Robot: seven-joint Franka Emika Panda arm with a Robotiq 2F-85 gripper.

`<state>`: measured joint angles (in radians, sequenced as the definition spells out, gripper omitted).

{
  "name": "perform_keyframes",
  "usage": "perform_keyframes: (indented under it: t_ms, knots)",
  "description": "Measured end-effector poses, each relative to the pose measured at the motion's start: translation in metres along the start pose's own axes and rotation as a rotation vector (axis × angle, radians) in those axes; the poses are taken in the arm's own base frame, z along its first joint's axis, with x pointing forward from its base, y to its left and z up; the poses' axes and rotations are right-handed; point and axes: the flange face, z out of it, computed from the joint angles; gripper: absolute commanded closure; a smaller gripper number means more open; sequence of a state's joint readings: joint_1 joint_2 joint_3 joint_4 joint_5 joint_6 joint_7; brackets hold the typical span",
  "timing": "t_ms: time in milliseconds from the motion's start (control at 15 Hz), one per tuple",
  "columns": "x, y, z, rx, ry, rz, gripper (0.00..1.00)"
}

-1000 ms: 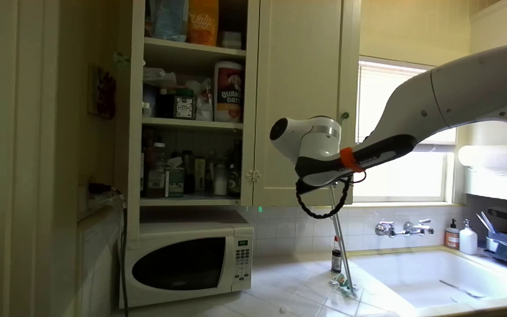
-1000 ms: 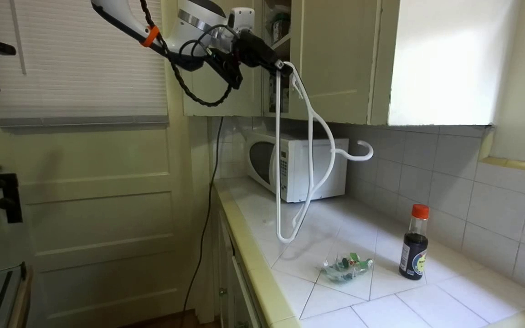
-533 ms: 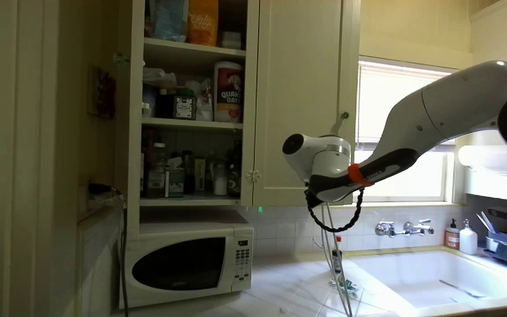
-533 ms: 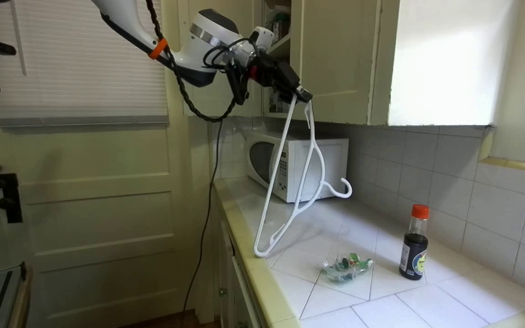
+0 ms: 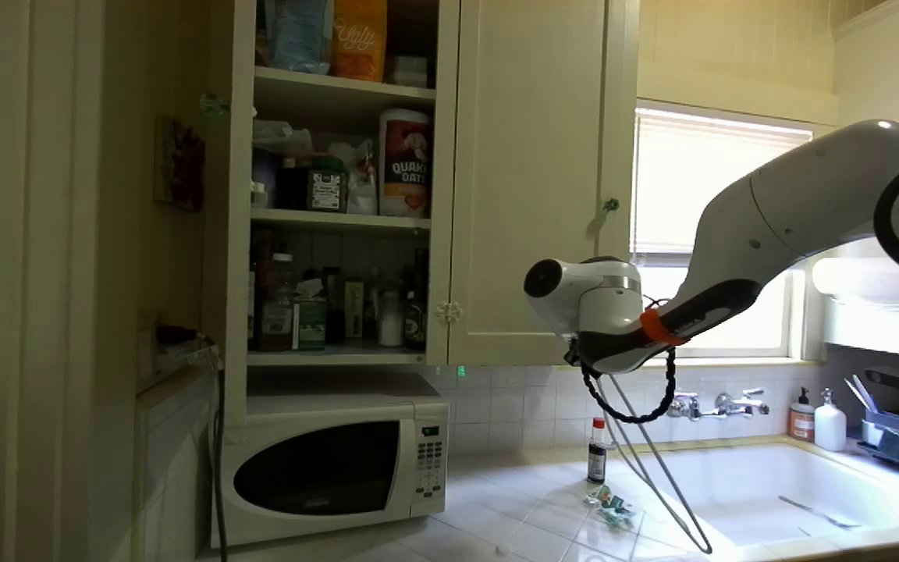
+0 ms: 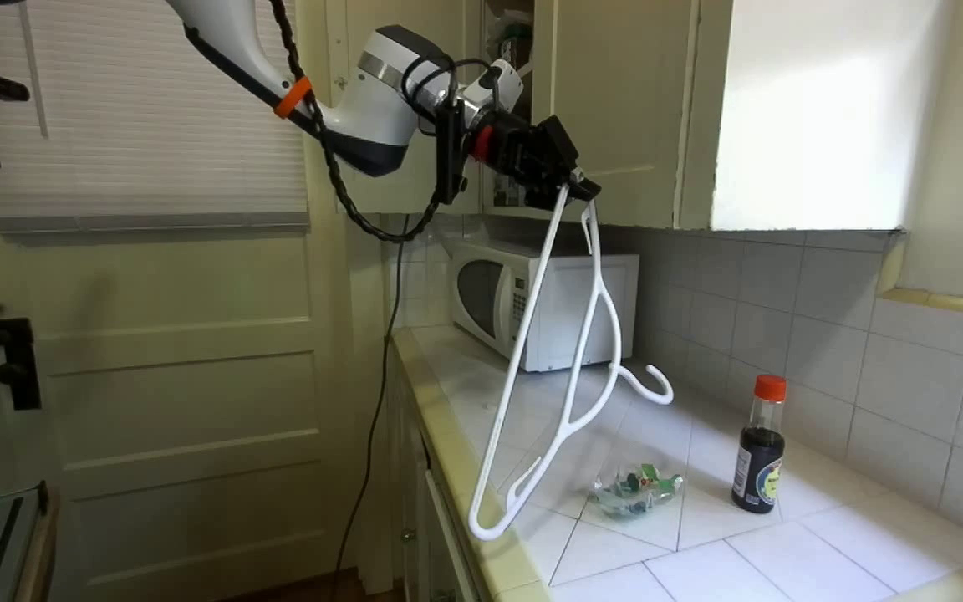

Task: Unhook the hanger from the right cabinet door and put it on the counter

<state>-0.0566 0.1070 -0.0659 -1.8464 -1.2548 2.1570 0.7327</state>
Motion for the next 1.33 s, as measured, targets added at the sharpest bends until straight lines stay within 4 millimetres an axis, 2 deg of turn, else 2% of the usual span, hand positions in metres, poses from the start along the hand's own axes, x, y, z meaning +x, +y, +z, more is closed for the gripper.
perform_keyframes:
  t_ms: [200,467,667,867,1000,1200,1267,1333]
  knots:
    - [0.007,-0.017,-0.018,-0.08,0.078,-0.111,0.98]
    - [0.02,-0.056,-0.056,-0.157,0.204,-0.256,0.98]
    - [0.024,-0.082,-0.075,-0.195,0.279,-0.317,0.98]
    - [0.024,-0.098,-0.082,-0.191,0.289,-0.309,0.98]
    - [0.019,-0.101,-0.086,-0.191,0.257,-0.263,0.98]
    - [0.003,-0.104,-0.092,-0.22,0.158,-0.143,0.98]
    - [-0.004,-0.107,-0.094,-0.215,0.113,-0.105,0.94]
    - [-0.009,-0.11,-0.096,-0.198,0.067,-0.076,0.94]
